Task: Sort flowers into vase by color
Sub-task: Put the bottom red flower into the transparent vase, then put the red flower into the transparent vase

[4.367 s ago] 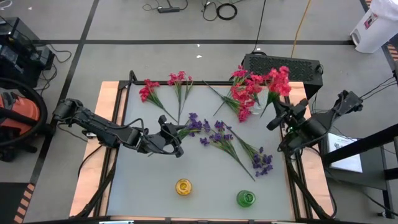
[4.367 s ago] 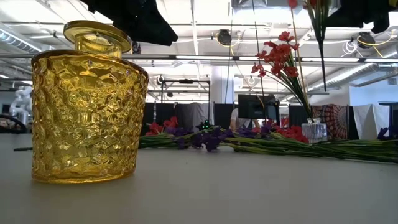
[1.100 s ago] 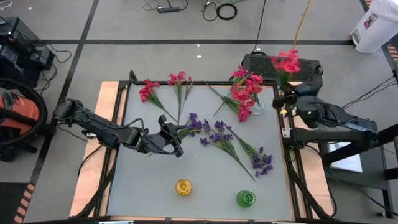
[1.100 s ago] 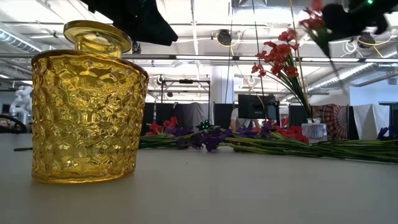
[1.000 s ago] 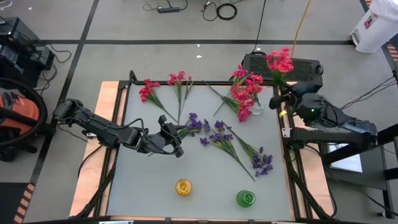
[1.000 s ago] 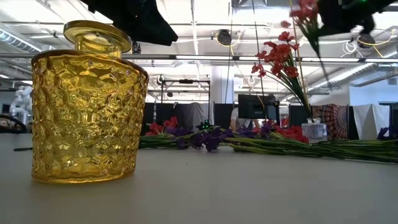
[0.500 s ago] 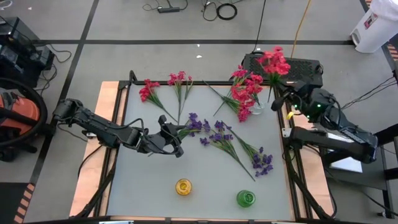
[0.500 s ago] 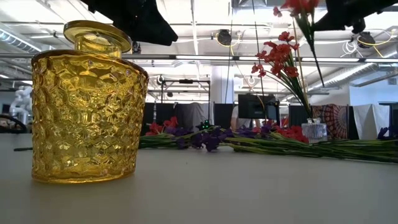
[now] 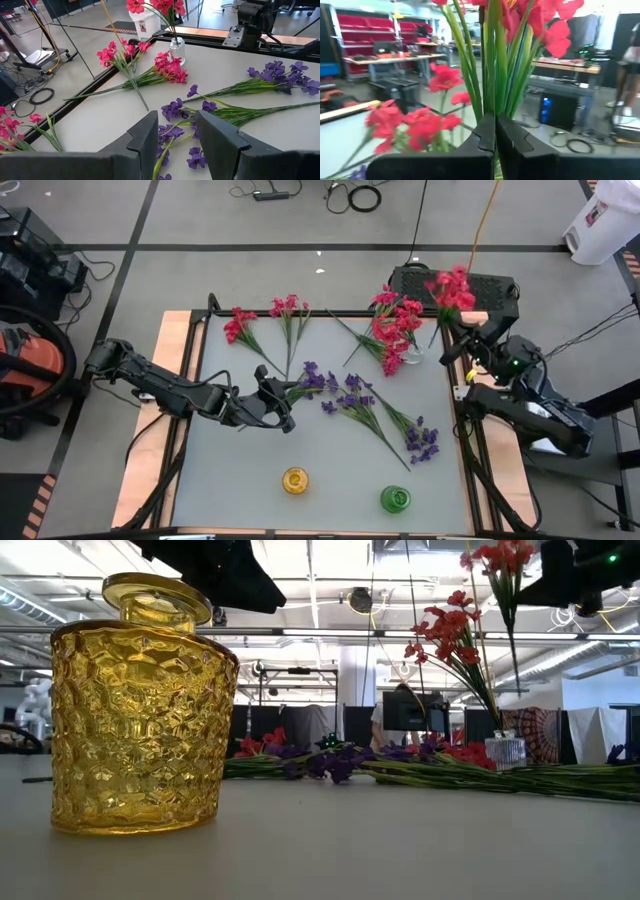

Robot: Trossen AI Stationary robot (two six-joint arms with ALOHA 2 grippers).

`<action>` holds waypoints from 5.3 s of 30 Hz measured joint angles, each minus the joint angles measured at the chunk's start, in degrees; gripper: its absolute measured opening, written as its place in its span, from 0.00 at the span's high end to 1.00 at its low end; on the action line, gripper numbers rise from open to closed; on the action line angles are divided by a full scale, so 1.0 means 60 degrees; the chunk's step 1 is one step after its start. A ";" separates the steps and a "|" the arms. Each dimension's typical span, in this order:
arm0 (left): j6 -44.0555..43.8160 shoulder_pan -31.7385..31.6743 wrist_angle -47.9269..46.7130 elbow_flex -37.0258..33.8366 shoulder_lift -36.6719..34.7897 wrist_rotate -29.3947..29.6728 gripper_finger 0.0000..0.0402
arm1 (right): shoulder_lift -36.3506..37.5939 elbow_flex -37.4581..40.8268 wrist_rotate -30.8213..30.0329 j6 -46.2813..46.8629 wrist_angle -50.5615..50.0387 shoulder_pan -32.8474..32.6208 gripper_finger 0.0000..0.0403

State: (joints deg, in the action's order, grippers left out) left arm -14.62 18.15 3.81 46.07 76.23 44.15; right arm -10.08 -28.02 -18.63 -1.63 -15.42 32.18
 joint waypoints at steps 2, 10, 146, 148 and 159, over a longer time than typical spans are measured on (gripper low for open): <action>-0.0001 -0.0001 0.0000 0.0002 0.0000 -0.0001 0.64 | 0.0077 0.0267 0.0192 0.0135 0.0256 0.0000 1.00; 0.0000 0.0000 0.0000 0.0002 0.0000 0.0000 0.64 | 0.0097 0.1375 0.0082 -0.0017 0.1669 -0.0004 1.00; -0.0001 -0.0011 0.0022 0.0002 0.0000 0.0000 0.64 | 0.0071 -0.1138 0.5657 0.2154 -0.5249 -0.0015 0.39; 0.0000 -0.0011 0.0020 0.0002 -0.0002 -0.0001 0.64 | 0.0071 -0.1135 0.5657 0.2150 -0.5251 -0.0015 0.39; -0.0001 -0.0011 -0.0007 0.0002 -0.0001 -0.0001 0.64 | 0.0071 -0.1135 0.5628 0.2154 -0.5255 -0.0015 0.39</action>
State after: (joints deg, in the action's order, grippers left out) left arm -14.62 18.09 3.77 46.09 76.22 44.14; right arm -9.65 -34.83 15.14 11.29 -46.96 32.10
